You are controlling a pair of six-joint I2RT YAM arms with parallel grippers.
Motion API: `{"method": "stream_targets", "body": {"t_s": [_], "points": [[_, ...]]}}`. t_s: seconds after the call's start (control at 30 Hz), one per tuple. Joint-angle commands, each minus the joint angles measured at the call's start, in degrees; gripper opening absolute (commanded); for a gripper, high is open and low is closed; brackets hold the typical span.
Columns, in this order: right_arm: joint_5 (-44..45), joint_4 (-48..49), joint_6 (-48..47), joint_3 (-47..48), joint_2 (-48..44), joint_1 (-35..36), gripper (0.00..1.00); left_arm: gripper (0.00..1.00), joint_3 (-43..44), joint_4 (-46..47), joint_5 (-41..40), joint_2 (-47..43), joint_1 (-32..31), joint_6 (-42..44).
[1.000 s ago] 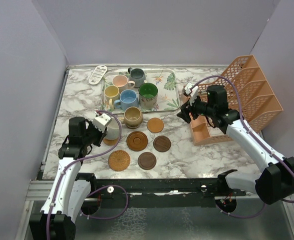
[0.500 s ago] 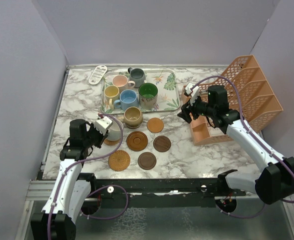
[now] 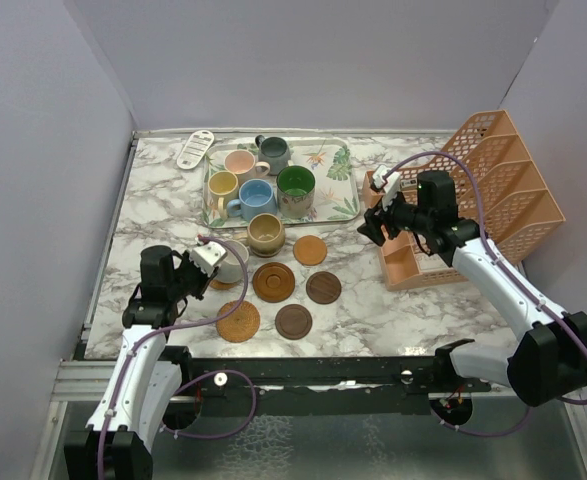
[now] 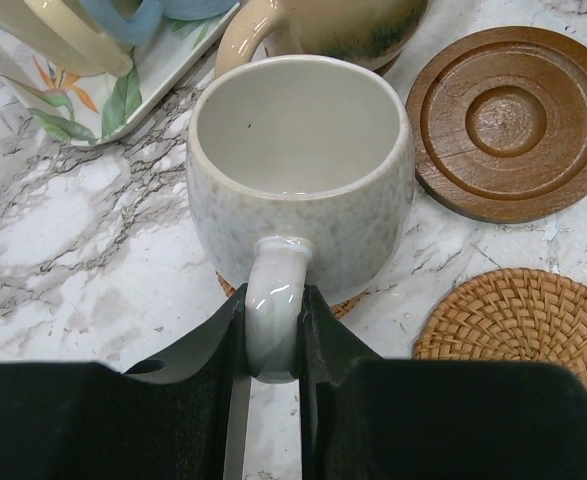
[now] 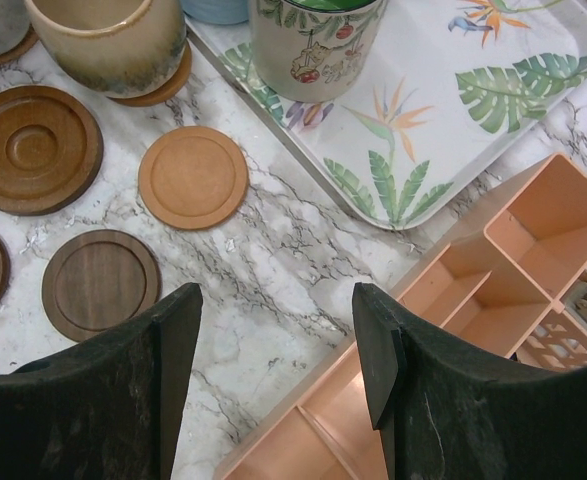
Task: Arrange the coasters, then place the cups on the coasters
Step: Place the cup on the coaster.
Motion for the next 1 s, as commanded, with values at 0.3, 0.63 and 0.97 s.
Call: {"method": "stream_targets", "body": {"t_s": [0.3,0.63,0.97], "points": [[-0.65,0.79,-0.68,-0.87,0.45,-1.08,0.63,0.00,-1.01,7.26,3.59,-2.10,0.75,2.21],[-1.15,0.69,-0.71,-0.95,0.49,-1.26,0.63,0.00,-2.67,5.41,2.57,-2.08,0.83,5.72],[-1.26,0.60,-0.86,-0.90,0.91,-1.39,0.63,0.00,-2.29,2.37,0.96,-1.76,0.78,10.82]]}}
